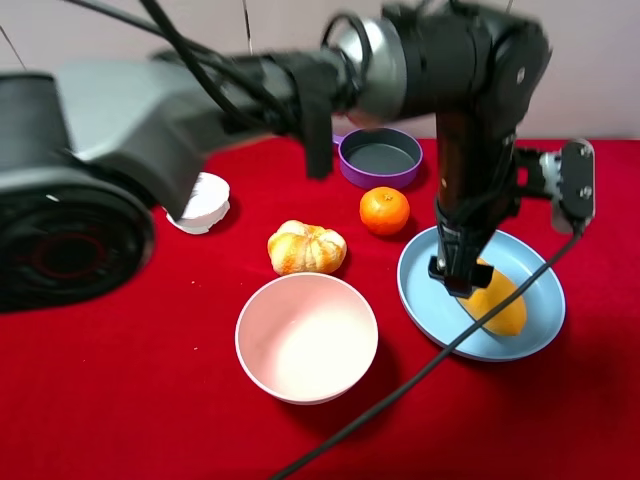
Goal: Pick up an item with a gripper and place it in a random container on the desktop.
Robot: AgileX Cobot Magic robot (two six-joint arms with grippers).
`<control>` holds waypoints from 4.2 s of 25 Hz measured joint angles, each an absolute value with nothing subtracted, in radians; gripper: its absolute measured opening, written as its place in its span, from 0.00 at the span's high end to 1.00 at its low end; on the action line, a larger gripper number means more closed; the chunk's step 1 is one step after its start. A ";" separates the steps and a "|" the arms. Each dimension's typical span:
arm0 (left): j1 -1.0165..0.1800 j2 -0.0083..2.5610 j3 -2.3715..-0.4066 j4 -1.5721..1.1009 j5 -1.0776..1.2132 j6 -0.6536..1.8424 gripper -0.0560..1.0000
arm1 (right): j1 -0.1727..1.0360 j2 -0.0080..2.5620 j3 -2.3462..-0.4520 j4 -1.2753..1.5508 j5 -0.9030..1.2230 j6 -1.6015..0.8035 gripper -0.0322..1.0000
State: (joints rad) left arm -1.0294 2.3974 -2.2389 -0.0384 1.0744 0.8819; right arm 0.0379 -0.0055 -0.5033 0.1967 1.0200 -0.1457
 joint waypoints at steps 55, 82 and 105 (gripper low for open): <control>-0.861 0.900 -0.782 0.208 1.174 0.000 0.05 | 0.038 -0.005 -0.503 0.197 1.017 -0.146 0.30; -0.861 0.632 -0.489 0.111 1.069 -0.069 0.05 | 0.038 -0.005 -0.503 0.197 1.017 -0.146 0.30; -0.358 0.252 -0.486 0.011 1.059 0.072 0.05 | 0.038 -0.005 -0.503 0.197 1.017 -0.146 0.30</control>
